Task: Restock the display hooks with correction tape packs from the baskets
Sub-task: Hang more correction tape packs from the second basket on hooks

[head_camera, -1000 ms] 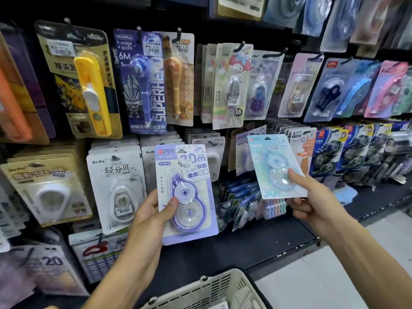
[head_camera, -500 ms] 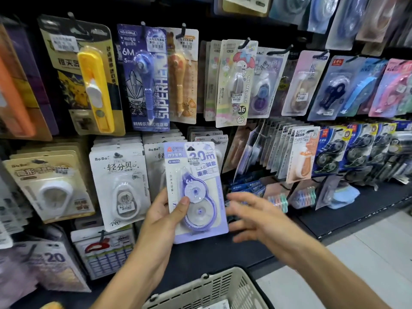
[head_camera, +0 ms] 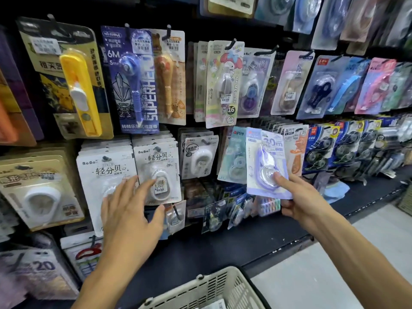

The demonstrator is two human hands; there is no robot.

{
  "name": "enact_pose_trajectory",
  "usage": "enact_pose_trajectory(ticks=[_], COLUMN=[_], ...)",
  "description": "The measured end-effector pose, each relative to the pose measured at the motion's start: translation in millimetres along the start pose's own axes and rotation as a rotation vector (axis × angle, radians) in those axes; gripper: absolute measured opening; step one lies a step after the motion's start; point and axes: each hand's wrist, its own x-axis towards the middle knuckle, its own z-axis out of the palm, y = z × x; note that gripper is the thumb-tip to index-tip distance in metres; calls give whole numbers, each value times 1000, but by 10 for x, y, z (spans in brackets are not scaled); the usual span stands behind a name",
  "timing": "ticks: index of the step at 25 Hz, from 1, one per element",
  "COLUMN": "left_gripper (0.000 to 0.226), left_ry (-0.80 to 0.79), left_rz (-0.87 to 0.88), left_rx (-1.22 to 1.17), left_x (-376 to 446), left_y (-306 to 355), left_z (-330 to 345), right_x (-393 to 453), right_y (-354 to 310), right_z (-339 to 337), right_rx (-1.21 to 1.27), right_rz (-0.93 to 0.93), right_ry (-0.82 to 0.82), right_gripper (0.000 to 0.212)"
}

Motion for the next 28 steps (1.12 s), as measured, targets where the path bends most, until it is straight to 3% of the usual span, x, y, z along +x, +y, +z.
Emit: enact_pose_trajectory(ticks=[7, 13, 16, 20, 22, 26, 28], left_gripper=[61, 69, 71, 73, 72, 60, 52], left_ry=[-37, -93, -107, -112, -100, 18, -60], left_rz=[-8, 15, 29, 54, 60, 85, 119], left_rx=[14, 67, 69, 57, 19, 10, 28], left_x=[22, 0, 2, 7, 15, -71, -176], left_y=[8, -33, -68, -82, -75, -80, -158], left_z=[-22, -42, -65, -68, -80, 12, 188], right_x=[-50, -29, -8, -5, -11, -135, -214], right_y=[2, -15, -7, 42, 109, 534, 878], right_z=[-103, -119, -101, 30, 77, 295, 454], right_rx=[43, 100, -3, 175, 241, 54, -112], right_rz=[-40, -14, -68, 19, 96, 189, 222], right_ry=[94, 268, 340, 168, 83, 54, 16], right_gripper=[9, 32, 36, 21, 34, 30, 21])
